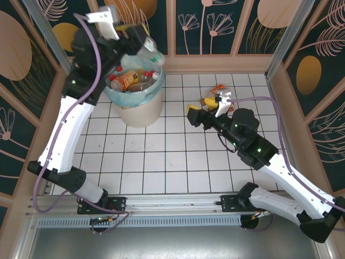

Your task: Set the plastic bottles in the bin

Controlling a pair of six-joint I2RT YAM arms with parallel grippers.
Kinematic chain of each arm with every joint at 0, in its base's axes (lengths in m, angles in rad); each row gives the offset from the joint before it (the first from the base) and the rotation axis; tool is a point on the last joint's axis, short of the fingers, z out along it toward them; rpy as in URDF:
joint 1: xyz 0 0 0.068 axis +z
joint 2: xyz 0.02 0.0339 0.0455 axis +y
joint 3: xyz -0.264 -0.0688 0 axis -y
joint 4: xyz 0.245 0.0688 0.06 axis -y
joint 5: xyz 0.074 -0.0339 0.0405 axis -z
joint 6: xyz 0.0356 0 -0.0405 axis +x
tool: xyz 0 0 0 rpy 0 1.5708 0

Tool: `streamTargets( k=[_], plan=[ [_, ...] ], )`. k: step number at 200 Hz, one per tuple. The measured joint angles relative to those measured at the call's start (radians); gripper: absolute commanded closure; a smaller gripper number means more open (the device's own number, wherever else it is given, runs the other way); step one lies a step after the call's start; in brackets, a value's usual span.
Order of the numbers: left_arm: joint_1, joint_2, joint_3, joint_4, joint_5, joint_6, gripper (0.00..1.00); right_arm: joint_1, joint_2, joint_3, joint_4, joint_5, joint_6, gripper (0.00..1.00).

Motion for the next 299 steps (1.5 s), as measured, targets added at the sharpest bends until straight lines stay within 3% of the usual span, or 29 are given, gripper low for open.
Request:
streamTargets(
  k=[27, 70, 115, 133, 175, 217, 252, 299],
  plan=[
    [0.089, 0.093, 0.031, -0.020, -0.094, 0.060, 0.50, 0.000, -0.024, -0.005, -0.024, 0.027, 0.004, 0.14],
    [0.093, 0.240, -0.057, -0.043, -0.116, 0.113, 0.46, 0.000, -0.072, -0.021, -0.047, 0.067, 0.023, 0.13],
    [0.093, 0.250, -0.156, -0.012, -0.162, 0.140, 0.16, 0.000, -0.090, -0.033, -0.068, 0.077, 0.035, 0.13],
    [0.093, 0.246, -0.170, 0.019, -0.192, 0.142, 0.12, 0.000, -0.092, -0.042, -0.073, 0.085, 0.042, 0.13],
    [0.093, 0.194, -0.233, 0.058, -0.270, 0.138, 0.16, 0.000, -0.092, -0.049, -0.085, 0.092, 0.051, 0.13],
    [0.095, 0.101, -0.318, 0.103, -0.355, 0.143, 0.31, 0.000, -0.092, -0.054, -0.085, 0.097, 0.051, 0.13],
    [0.097, 0.080, -0.361, 0.114, -0.337, 0.136, 0.39, 0.000, -0.090, -0.063, -0.086, 0.100, 0.051, 0.13],
    [0.097, 0.132, -0.439, 0.114, -0.275, 0.114, 0.37, 0.000, -0.068, -0.063, -0.086, 0.100, 0.052, 0.13]
  ],
)
